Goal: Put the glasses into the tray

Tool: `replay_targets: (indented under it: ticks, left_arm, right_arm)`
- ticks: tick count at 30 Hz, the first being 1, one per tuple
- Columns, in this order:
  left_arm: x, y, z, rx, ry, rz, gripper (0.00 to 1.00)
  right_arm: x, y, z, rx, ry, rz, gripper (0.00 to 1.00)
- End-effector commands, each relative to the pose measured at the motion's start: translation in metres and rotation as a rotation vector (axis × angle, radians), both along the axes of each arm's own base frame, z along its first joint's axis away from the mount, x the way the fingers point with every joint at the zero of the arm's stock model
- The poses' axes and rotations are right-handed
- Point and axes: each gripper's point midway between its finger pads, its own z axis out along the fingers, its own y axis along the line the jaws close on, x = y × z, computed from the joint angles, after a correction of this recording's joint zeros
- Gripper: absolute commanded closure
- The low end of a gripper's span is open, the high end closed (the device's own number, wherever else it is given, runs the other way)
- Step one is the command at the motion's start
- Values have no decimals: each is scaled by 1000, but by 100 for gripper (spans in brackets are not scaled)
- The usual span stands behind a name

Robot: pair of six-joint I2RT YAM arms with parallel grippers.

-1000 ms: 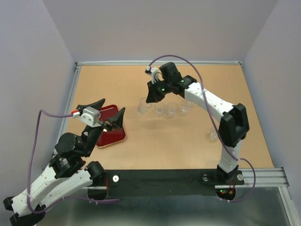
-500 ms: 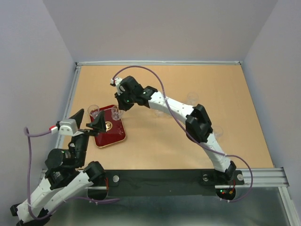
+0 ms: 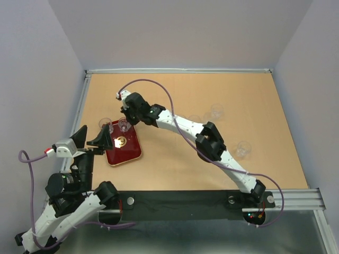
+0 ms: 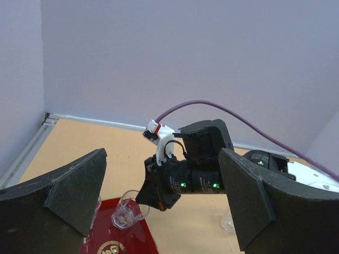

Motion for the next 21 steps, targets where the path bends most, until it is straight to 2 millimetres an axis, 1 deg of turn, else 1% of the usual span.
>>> replay_targets:
  ticks: [1,3,5,6,8,9,10,12,13,14,15,16,17,18,19,20,21]
  left_arm:
    - [0,2,7,-31,-24,10,1]
    - [0,2,7,-29,-24,12,1]
    - [0,2,7,-27,-25,10,1]
    - [0,2,7,-27,-26,9,1]
    - [0,2,7,-26,-27,10,1]
    - [0,2,7,-24,-26,10,1]
    - [0,1,7,-22,-26,9,1]
    - [0,1,6,-22,-26,6,1]
    - [1,0,6,-18,-27,5,1]
    - [1,0,6,-18,-27,4,1]
    - [1,0,6,-18,-27,4,1]
    - [0,0,7,-17,-28,3,1]
    - [0,0,7,-18,-29,3,1]
    - [0,0,7,-18,-29,3,1]
    - [0,1,7,-23,-30,5,1]
    - [-1,3,7,-29,-33,9,1]
    - [-1,5,5,-36,-25,23,1]
  right_arm:
    - [17,24,49,103,-169,-49,99]
    - [19,26,45,92,-190,-67,99]
    - [22,26,44,86,-212,-76,92]
    - [22,26,43,80,-219,-73,83]
    - [22,27,44,81,-224,-64,76]
    - [22,28,43,81,-225,-62,68]
    - [22,28,44,81,-227,-60,66]
    - [20,29,48,87,-229,-48,57]
    - [20,29,52,92,-229,-47,51]
    - [18,29,60,104,-235,-45,45]
    - [19,27,66,91,-262,-30,36]
    - [19,26,73,96,-273,-30,32]
    - [20,23,89,110,-291,-33,29]
    - [21,20,97,105,-311,-36,22]
    - [21,18,105,108,-326,-39,19]
    - [20,14,125,122,-348,-45,18]
    - [21,9,130,113,-363,-46,18]
